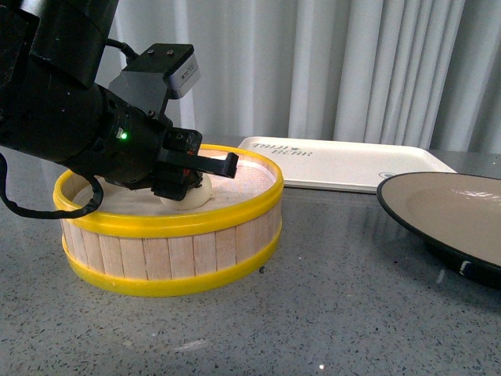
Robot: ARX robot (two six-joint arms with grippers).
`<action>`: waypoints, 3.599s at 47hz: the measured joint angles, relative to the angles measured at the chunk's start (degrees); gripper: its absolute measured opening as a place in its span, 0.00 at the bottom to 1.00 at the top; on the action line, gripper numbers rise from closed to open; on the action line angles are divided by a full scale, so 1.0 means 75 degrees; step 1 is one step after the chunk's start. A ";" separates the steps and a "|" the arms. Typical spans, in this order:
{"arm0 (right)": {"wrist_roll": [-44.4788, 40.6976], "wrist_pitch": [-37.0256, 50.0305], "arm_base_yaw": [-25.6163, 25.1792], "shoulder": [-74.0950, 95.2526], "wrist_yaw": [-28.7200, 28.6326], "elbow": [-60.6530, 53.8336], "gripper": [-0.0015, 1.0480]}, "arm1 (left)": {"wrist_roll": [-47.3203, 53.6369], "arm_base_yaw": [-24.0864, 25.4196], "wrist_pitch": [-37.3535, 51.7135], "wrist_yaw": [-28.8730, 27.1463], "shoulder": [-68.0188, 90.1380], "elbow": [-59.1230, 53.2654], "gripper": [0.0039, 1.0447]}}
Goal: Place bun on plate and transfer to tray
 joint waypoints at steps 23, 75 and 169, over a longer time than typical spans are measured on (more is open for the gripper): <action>0.0000 0.0000 0.0000 0.0000 0.0000 0.0000 0.92 | 0.0213 -0.0233 0.0475 -0.0079 -0.0382 -0.0044 0.04; 0.0003 0.0000 0.0000 0.0000 0.0000 0.0000 0.92 | 0.0382 -0.3369 0.1352 0.1533 0.1472 0.2066 0.04; 0.0000 0.0000 0.0000 0.0000 0.0000 0.0000 0.92 | -0.2419 -0.1358 -0.0560 -0.0828 0.1504 0.3080 0.94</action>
